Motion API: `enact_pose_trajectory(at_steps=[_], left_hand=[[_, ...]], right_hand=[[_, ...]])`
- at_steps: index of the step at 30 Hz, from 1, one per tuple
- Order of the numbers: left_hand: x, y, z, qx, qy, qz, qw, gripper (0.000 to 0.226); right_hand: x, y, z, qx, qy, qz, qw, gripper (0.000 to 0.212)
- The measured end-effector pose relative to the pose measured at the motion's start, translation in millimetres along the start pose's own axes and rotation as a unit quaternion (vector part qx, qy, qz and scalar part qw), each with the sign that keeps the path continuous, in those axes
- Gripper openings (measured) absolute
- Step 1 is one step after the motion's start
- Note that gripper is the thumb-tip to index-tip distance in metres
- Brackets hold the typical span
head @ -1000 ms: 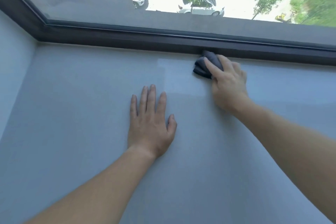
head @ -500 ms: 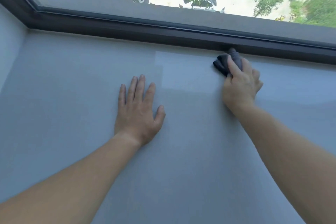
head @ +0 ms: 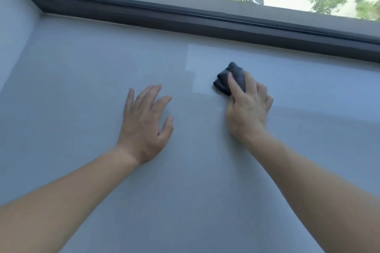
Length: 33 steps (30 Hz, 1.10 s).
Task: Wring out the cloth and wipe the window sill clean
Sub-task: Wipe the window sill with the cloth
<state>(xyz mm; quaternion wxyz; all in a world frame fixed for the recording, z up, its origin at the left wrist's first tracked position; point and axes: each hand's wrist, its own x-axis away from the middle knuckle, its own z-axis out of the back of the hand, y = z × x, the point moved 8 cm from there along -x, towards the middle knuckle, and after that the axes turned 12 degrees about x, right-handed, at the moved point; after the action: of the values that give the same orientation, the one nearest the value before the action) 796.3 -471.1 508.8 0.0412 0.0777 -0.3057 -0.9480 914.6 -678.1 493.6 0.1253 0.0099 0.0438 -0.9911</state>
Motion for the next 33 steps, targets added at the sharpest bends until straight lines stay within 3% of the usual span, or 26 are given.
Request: enact_pose_trajectory(at_steps=[3,5,10,12,15,17,23,25,30,33], left_hand=[[36,27,-28,-0.007,-0.040,0.023,0.999,0.054],[49,30,-43,-0.024,-0.056,0.045,0.997,0.059],[52,28,-52,-0.074,-0.056,0.058,0.994,0.062],[52,30,-53,-0.078,-0.055,0.055,0.994,0.062],[52,31,-52,-0.082,-0.049,0.050,0.994,0.062],[52,30,-50,-0.080,-0.045,0.051,0.994,0.062],[53,30,-50,-0.069,-0.041,0.053,0.995,0.063],[53,30,-52,-0.067,-0.039,0.053,0.996,0.062],[53,30,-47,-0.029,-0.028,0.054,0.998,0.060],[54,29,-47,-0.018,-0.037,0.060,0.997,0.062]], right_hand=[[59,-35,-6,0.003,-0.019,0.146,0.989,0.068],[57,-26,-4,0.020,-0.026,0.194,0.981,0.072],[3,39,7,0.007,-0.016,-0.025,1.000,0.073],[26,21,5,0.003,-0.016,0.000,1.000,0.077],[82,-11,-2,0.013,-0.024,0.148,0.989,0.075],[86,-7,-3,0.018,-0.035,0.198,0.979,0.074],[38,40,6,0.016,-0.014,-0.008,1.000,0.076],[69,21,5,0.001,-0.010,0.015,1.000,0.077],[132,0,-2,0.020,-0.027,0.179,0.983,0.070],[90,37,4,0.034,-0.023,0.051,0.998,0.070]])
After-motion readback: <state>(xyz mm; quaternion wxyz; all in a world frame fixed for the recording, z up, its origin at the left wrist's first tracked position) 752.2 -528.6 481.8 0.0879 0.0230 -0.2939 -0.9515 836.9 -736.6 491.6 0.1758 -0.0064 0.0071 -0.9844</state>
